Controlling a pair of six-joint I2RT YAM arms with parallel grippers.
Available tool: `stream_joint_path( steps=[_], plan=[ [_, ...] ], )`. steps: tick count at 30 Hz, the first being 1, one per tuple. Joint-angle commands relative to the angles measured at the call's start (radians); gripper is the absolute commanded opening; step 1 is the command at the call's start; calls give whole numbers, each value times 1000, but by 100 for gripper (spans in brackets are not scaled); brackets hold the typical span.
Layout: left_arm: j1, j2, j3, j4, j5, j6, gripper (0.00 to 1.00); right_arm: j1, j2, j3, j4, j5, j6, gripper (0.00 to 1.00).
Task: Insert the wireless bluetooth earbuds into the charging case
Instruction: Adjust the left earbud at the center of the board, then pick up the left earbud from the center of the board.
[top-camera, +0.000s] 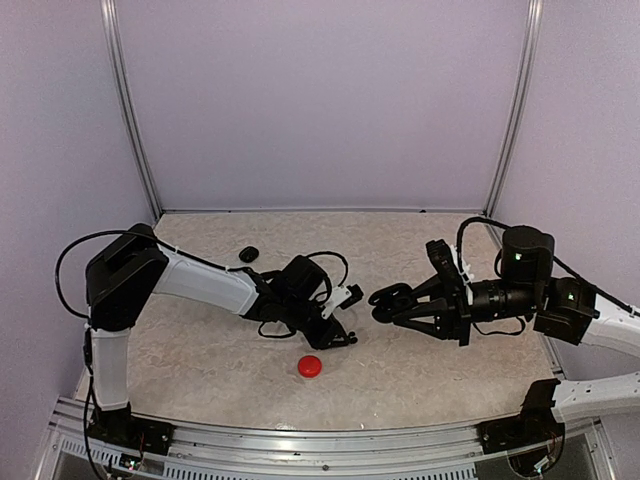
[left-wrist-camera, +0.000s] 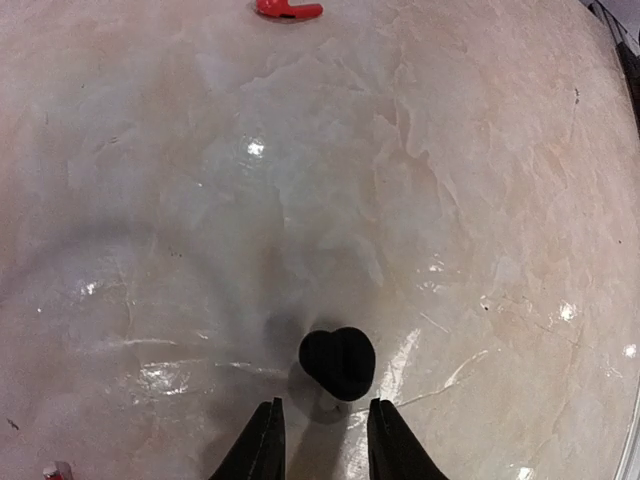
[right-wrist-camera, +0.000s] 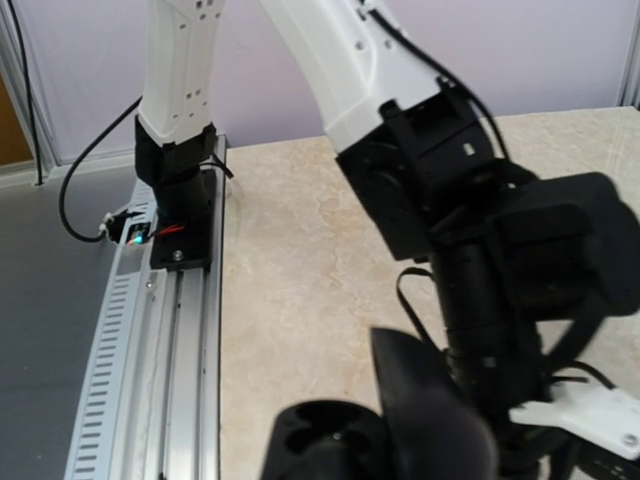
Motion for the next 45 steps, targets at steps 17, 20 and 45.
stream_joint_path(
  steps=[17, 20, 45],
  plan=[
    [-24, -126, -125, 167, -171, -157, 30, -10, -28, -1, -19, 61, 12, 0],
    [-53, -174, -213, 240, -176, -46, 31, -9, -27, 0, -22, 68, 13, 0],
    [-40, -98, -149, 149, -32, 714, 30, -9, -47, -3, -35, 73, 6, 0]
  ],
)
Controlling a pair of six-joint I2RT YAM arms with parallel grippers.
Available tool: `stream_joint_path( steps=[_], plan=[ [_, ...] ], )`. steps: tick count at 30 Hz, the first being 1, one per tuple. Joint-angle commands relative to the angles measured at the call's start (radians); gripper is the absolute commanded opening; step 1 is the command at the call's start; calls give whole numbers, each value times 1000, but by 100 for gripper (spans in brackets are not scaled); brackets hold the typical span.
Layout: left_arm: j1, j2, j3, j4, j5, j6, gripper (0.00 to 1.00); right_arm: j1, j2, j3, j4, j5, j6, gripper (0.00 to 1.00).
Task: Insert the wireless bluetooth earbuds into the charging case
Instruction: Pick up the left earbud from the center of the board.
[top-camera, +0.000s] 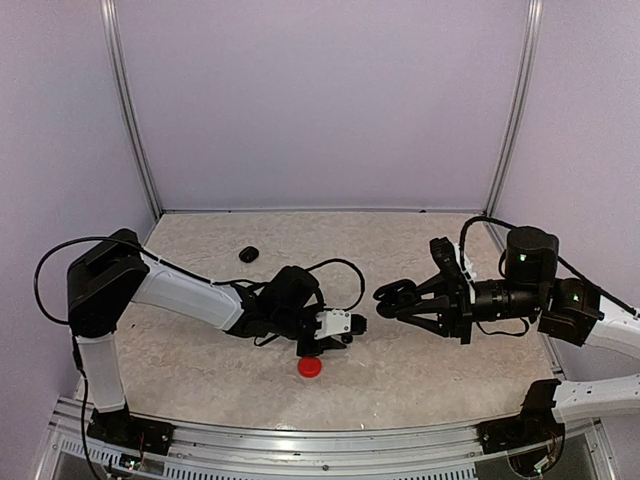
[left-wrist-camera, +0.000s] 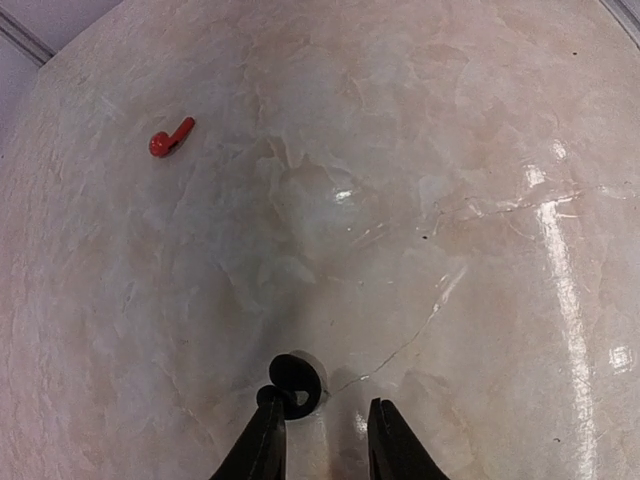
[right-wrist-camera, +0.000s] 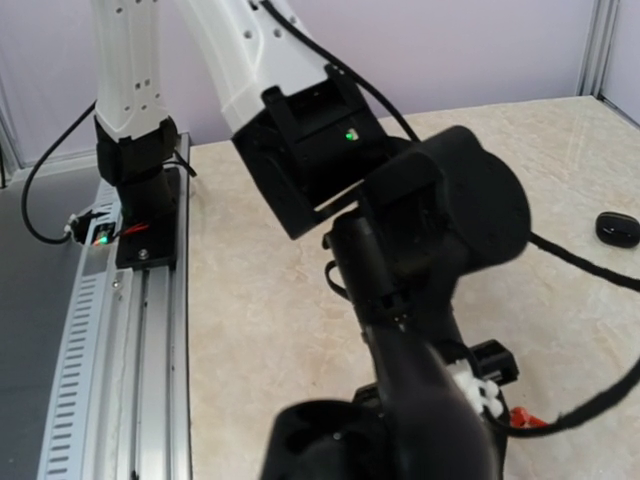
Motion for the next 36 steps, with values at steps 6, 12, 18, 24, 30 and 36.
stream_joint_path(
  steps=[6, 12, 18, 24, 30, 36],
  plan=[
    [34, 71, 98, -114, 92, 78, 26, -9, -20, -5, -7, 7, 0, 0],
    [36, 105, 133, -152, 95, 88, 23, -8, -21, -6, -8, 12, -1, 0],
    [45, 132, 166, -162, 94, 89, 22, -9, -25, -6, -9, 14, -2, 0],
    [57, 160, 199, -204, 92, 88, 23, -8, -26, -6, -10, 18, -4, 0],
    [61, 173, 221, -206, 88, 95, 27, -9, -23, -6, -11, 19, -4, 0],
    [65, 192, 257, -238, 89, 110, 29, -9, -23, -6, -11, 20, -4, 0]
  ],
)
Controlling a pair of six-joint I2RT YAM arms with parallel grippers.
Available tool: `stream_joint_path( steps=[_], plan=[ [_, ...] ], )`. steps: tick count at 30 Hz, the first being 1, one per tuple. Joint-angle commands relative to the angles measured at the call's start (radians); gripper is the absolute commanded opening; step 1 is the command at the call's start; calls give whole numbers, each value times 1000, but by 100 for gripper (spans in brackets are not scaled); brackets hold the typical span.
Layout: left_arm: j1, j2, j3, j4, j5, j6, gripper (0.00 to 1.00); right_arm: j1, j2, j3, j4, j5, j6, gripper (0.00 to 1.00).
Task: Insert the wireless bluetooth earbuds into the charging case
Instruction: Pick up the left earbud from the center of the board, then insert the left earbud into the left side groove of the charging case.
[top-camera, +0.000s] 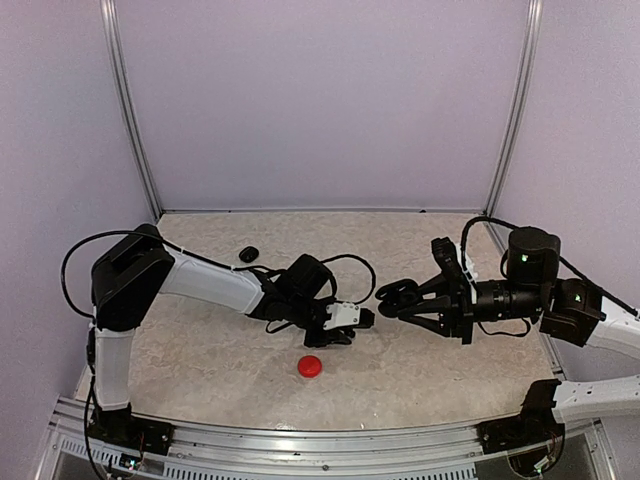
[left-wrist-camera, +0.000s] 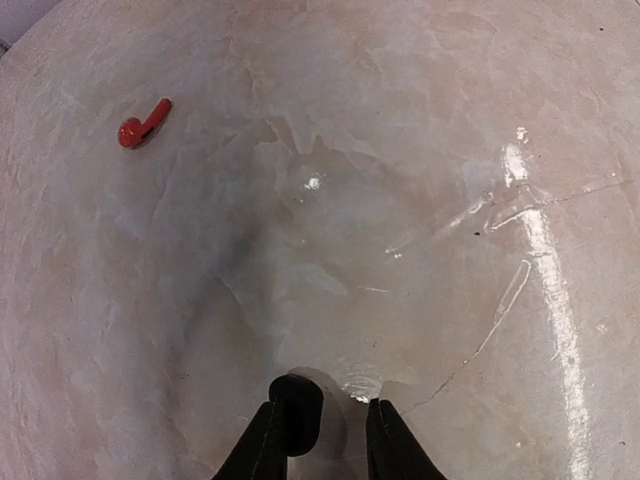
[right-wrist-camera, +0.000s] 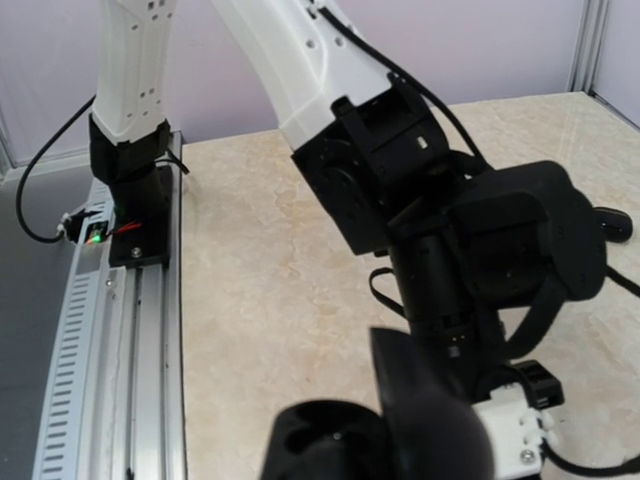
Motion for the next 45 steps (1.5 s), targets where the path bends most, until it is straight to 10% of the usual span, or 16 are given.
stream_joint_path(
  steps=[1, 18, 36, 45],
  plan=[
    [15, 45, 40, -36, -8, 24, 29, -9, -12, -6, 4, 5, -3, 0],
    [31, -25, -9, 80, -14, -34, 0, -8, -18, -7, 5, 15, 1, 0],
    [-136, -850, -451, 230, -227, -585, 0, -8, 82, 54, 58, -10, -49, 0],
    [-325, -1024, -443, 190, -315, -584, 0, -5, 140, 78, 127, -142, -125, 0]
  ],
)
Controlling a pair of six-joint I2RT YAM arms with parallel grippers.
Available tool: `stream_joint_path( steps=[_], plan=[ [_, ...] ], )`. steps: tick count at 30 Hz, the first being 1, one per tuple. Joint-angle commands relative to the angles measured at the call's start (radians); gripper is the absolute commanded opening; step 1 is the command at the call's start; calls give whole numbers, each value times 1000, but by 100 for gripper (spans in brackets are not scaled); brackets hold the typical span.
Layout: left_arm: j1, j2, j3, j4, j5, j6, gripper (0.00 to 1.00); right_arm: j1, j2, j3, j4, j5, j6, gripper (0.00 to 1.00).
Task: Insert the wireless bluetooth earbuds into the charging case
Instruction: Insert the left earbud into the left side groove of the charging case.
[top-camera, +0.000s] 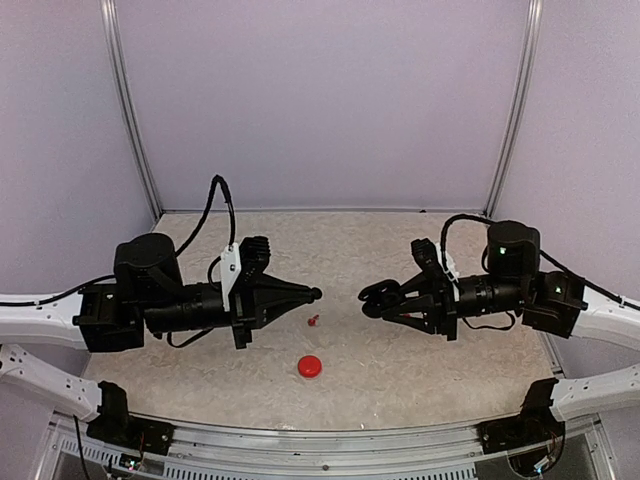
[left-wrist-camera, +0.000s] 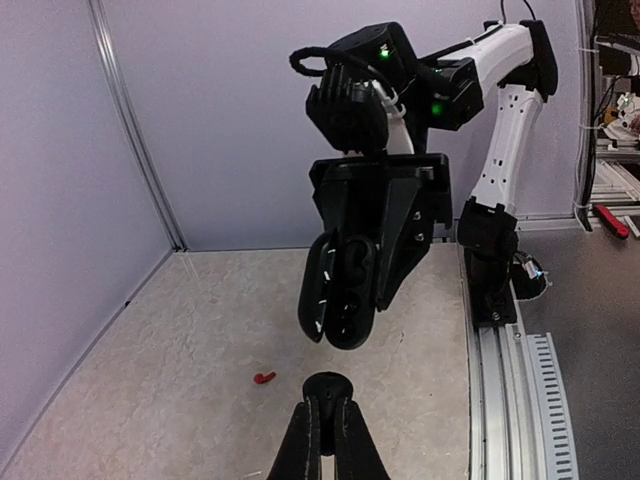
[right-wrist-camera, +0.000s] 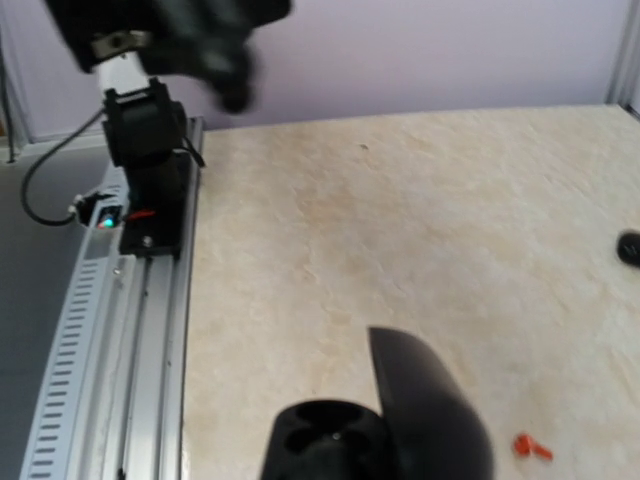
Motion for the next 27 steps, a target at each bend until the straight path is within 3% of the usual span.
stream_joint_path(
  steps=[1, 8, 27],
  plan=[
    [-77, -5, 22, -28, -75, -18, 0, -5, 22, 50, 66, -96, -62, 0],
    [-160, 78, 58, 21, -169, -22, 0, 6, 65, 92, 50, -141, -111, 0],
    [-161, 170, 112, 29, -227, -32, 0, 59, 148, 135, 4, -121, -148, 0]
  ],
)
